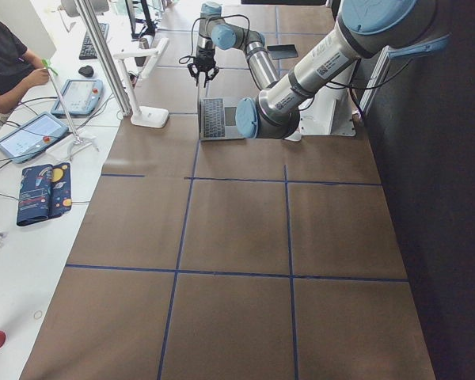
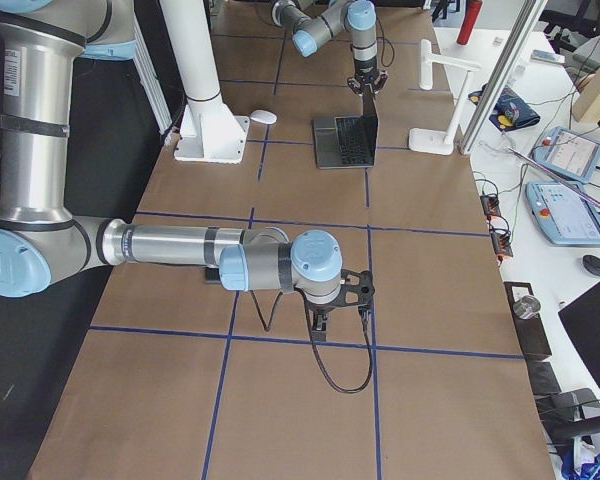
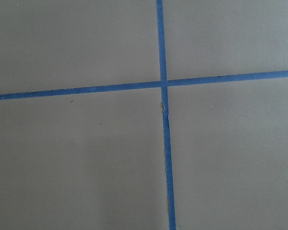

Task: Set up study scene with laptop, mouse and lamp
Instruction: 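Release the laptop and draw the left gripper back toward the robot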

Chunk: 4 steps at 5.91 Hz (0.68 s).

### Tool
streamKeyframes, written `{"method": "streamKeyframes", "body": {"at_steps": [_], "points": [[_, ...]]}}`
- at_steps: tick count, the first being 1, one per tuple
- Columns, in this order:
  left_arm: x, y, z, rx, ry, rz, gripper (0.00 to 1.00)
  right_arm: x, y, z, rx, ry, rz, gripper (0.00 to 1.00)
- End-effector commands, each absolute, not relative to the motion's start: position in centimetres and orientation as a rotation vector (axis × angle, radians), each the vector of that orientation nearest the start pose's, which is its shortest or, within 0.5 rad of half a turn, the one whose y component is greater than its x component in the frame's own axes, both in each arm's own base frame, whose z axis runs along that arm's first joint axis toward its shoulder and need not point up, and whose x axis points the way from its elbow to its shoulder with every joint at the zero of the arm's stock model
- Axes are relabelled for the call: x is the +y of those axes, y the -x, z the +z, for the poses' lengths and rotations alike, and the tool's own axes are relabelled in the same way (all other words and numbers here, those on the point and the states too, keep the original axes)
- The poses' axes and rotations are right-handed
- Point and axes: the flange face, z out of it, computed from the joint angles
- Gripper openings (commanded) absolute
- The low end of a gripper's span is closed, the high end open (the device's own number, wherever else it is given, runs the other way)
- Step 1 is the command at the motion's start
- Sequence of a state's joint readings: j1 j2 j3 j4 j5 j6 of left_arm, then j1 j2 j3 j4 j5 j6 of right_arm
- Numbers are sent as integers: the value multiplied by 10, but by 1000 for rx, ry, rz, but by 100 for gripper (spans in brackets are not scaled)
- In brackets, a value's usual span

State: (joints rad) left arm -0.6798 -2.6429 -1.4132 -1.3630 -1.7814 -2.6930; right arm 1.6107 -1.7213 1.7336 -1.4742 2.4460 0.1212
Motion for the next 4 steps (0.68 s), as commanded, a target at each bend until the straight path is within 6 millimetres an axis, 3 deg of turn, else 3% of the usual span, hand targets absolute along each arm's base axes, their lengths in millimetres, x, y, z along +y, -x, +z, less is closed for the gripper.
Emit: {"method": "streamKeyframes", "body": {"at_steps": [1, 3, 4], "points": [[-553, -503, 65, 753, 387, -1601, 100, -433, -74, 629, -879, -69, 101, 100], [-503, -441, 87, 868, 362, -1476, 100, -442, -74, 622, -879, -74, 107, 100], [-494, -426, 91, 873, 330, -1419, 100, -441, -75, 626, -878, -69, 112, 100]]}}
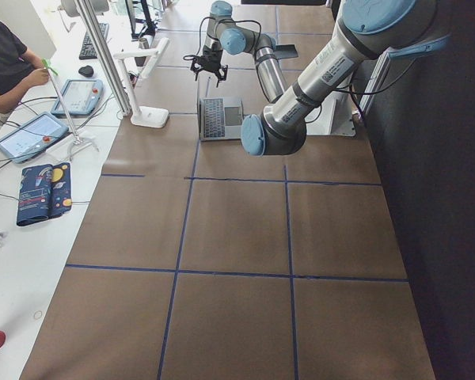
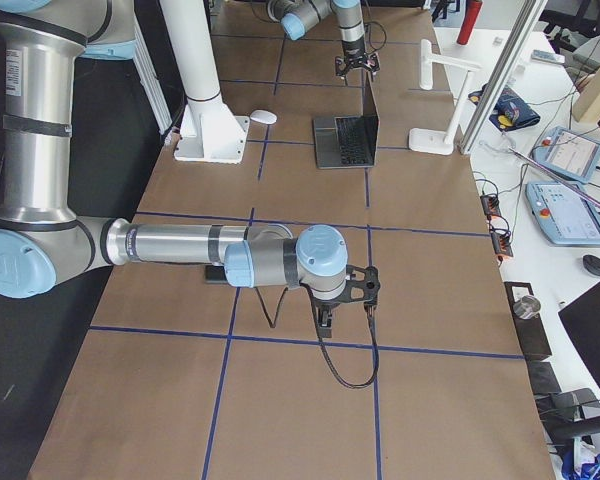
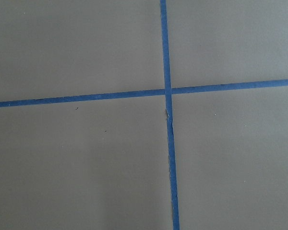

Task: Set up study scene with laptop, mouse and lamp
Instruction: 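Release the laptop and draw the left gripper back toward the robot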

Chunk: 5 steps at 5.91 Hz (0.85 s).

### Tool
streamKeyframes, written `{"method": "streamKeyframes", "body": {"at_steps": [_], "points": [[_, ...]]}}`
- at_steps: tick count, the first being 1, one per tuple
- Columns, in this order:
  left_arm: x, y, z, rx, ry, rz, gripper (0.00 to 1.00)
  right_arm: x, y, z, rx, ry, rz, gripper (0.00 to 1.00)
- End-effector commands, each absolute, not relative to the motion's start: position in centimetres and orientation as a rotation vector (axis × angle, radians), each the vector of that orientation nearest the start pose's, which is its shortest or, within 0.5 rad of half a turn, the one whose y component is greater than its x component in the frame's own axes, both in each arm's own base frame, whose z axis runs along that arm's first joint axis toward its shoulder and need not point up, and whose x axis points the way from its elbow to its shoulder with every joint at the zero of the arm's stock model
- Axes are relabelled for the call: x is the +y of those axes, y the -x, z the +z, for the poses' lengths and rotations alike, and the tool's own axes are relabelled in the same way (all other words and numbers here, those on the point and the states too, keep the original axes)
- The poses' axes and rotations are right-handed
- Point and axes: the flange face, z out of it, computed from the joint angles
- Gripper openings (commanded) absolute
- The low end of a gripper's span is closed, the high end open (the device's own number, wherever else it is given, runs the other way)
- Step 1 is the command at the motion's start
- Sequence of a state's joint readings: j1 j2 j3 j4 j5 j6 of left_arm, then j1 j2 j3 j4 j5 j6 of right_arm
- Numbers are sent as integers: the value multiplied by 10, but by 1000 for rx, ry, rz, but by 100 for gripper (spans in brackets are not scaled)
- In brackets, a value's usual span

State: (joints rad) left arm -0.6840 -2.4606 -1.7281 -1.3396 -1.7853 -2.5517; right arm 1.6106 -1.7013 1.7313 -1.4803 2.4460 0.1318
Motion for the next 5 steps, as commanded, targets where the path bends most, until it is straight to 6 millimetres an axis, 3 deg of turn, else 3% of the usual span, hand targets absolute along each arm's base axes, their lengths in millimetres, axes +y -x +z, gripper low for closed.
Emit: {"method": "streamKeyframes", "body": {"at_steps": [1, 3, 4, 5], "points": [[-478, -412, 90, 909, 290, -1320, 100, -439, -74, 628, -878, -65, 116, 100], [-417, -394, 112, 952, 218, -1061, 100, -447, -67, 614, -880, -115, 104, 100], [-396, -385, 125, 956, 148, -889, 100, -451, -47, 607, -889, -105, 94, 100], [-373, -374, 144, 948, 89, -725, 100, -451, -39, 599, -907, -119, 142, 100]]}}
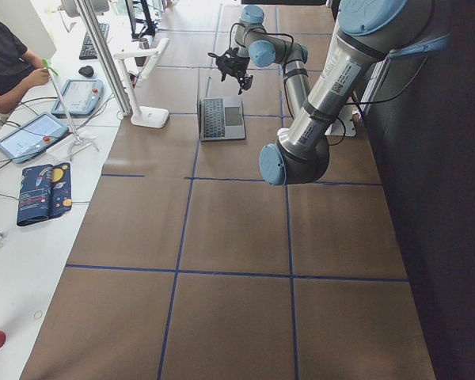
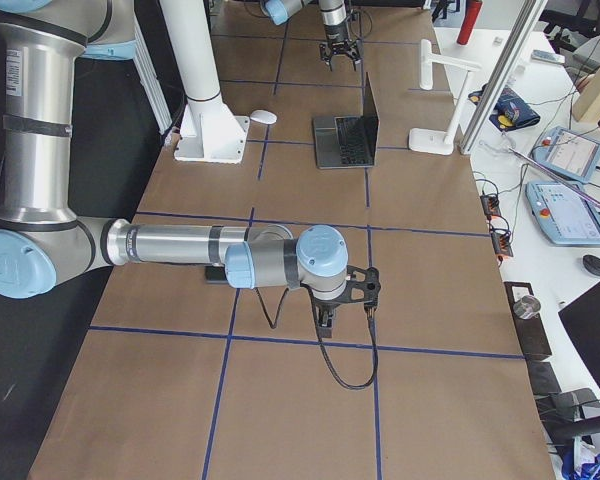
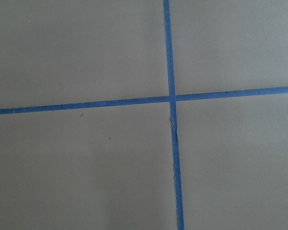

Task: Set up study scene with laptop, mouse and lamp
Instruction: 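Release the laptop and draw the left gripper back toward the robot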

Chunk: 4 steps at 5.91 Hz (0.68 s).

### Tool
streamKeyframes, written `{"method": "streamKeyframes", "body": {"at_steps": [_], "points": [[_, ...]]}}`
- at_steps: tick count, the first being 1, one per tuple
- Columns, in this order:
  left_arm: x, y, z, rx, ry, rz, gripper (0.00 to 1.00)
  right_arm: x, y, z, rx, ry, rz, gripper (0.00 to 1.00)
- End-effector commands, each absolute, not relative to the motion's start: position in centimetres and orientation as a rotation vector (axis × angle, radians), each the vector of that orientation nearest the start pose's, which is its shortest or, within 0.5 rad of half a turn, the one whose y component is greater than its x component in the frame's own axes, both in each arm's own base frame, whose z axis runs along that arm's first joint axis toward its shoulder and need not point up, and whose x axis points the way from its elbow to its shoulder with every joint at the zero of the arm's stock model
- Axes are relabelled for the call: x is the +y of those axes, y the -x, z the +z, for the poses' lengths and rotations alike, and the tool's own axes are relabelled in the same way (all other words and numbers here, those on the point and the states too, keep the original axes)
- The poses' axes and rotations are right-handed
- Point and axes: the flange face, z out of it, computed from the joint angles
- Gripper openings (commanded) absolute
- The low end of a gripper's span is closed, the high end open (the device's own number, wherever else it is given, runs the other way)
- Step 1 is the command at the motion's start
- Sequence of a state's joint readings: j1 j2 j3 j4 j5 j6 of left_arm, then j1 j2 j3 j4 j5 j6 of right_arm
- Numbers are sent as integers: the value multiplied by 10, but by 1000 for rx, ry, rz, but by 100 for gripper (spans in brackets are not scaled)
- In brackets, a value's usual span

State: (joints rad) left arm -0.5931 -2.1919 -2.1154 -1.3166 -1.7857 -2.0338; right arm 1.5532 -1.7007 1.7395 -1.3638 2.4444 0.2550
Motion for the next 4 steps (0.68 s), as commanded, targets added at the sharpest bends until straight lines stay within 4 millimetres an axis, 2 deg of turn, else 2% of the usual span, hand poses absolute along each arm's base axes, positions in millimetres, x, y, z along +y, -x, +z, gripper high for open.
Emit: {"method": "streamKeyframes", "body": {"at_steps": [1, 2, 3, 4], "points": [[-364, -377, 154, 933, 72, -663, 100, -438, -9, 590, -931, -126, 142, 100], [-359, -380, 151, 939, 74, -648, 100, -419, 19, 593, -945, -122, 124, 100], [-345, -381, 145, 961, 77, -623, 100, -389, 32, 607, -961, -118, 101, 100], [-343, -381, 145, 962, 76, -619, 100, -351, 40, 619, -982, -111, 92, 100]]}}
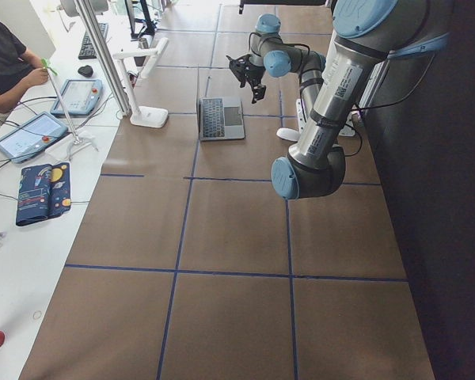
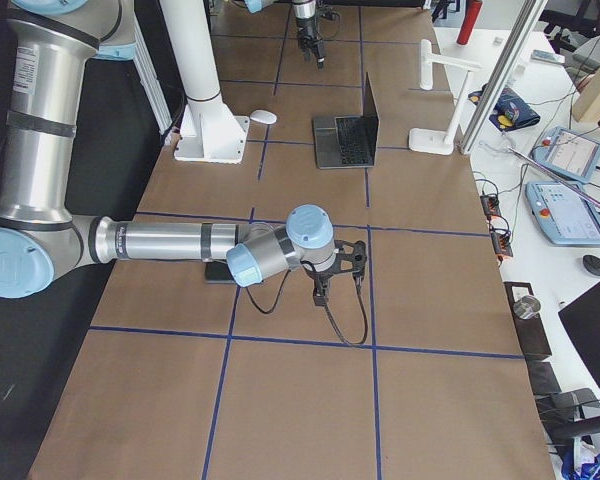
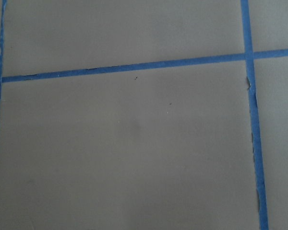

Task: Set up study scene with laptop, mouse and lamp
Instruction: 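Release the laptop and draw the left gripper back toward the robot, then grasp the dark grey mouse pad with the right gripper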

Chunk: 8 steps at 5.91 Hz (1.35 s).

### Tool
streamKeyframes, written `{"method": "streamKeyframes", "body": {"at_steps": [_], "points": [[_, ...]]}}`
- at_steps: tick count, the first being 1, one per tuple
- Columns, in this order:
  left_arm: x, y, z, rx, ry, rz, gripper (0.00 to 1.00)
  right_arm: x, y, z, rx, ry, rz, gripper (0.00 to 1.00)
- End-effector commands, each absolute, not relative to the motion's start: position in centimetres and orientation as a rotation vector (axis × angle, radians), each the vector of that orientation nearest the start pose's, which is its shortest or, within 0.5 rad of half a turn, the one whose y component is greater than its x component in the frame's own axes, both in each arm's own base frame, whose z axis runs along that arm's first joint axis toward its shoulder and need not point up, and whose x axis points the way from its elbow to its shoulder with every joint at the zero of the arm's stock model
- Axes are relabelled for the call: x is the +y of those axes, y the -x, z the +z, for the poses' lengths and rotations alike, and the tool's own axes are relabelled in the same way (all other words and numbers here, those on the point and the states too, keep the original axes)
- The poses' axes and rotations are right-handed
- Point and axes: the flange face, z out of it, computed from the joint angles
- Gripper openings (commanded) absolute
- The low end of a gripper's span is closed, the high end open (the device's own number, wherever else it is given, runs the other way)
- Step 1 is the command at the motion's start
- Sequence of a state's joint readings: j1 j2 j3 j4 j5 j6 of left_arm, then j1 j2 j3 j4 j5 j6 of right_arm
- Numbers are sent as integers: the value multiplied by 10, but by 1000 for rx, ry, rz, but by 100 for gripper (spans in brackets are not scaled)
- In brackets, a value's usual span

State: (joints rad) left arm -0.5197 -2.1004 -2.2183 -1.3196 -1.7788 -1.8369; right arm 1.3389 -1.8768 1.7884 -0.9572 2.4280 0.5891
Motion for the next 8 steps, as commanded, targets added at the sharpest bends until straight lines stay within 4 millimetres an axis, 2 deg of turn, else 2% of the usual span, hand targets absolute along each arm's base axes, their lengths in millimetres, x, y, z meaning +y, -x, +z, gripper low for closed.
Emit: {"method": "streamKeyframes", "body": {"at_steps": [1, 2, 3, 6, 7, 8], "points": [[-341, -383, 145, 961, 75, -614, 100, -327, 54, 626, -987, -101, 38, 100], [-339, -385, 145, 961, 77, -609, 100, -311, 85, 625, -997, -68, 27, 99], [-335, -388, 145, 963, 80, -602, 100, -293, 127, 622, -987, -29, 38, 100], [-327, -393, 144, 964, 89, -586, 100, -258, 165, 632, -950, 50, -90, 100], [-327, -393, 144, 964, 89, -586, 100, -245, 167, 638, -934, 84, -113, 100], [-327, -393, 145, 963, 89, -587, 100, -234, 180, 640, -928, 116, -154, 100]]}}
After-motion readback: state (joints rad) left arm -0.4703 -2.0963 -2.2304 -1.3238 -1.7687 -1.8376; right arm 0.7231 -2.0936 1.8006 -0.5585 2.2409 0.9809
